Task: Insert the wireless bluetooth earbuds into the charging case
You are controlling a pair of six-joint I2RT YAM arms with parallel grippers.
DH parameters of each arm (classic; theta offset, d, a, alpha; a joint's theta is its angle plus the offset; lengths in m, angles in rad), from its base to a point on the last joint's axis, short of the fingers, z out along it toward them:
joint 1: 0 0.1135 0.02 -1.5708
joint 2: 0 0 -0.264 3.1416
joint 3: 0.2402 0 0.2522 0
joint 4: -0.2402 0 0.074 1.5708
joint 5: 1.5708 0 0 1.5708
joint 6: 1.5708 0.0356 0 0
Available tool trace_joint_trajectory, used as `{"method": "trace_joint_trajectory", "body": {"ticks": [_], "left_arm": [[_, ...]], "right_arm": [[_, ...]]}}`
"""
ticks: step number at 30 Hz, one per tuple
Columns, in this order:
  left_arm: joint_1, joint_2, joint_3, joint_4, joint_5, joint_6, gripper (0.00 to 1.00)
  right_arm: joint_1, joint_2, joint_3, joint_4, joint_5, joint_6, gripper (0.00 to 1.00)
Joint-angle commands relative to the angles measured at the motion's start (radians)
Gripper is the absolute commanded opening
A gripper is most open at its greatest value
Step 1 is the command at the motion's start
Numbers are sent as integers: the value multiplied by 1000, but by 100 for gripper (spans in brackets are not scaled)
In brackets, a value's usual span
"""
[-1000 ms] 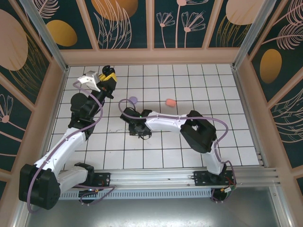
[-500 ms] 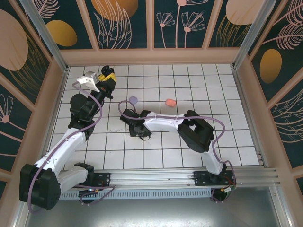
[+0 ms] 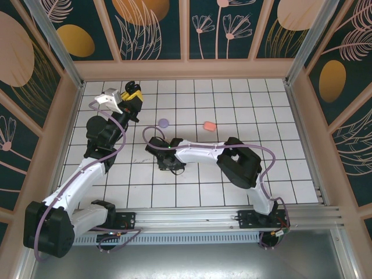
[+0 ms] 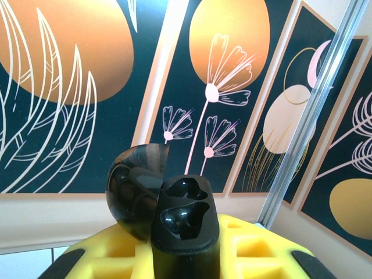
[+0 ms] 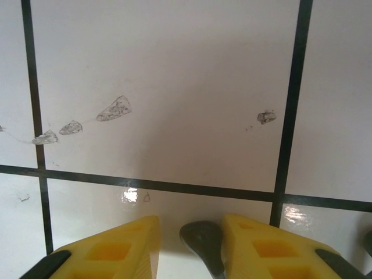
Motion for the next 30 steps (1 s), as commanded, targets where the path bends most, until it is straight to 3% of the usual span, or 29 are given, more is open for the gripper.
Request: {"method": "trace_joint_trajectory", "body": {"ticks": [1, 10, 16, 30], "left_arm": [[11, -16, -1, 46, 19, -20, 0], [11, -16, 7, 39, 39, -27, 0], [12, -21, 31, 17, 86, -31, 0], [11, -72, 78, -39, 262, 35, 0]], "right_arm": [[11, 37, 7, -49, 19, -12, 31], [11, 31, -5, -43, 39, -24, 19], [10, -18, -14, -29, 85, -32, 16], [-46, -289, -20, -36, 219, -119, 14]]}}
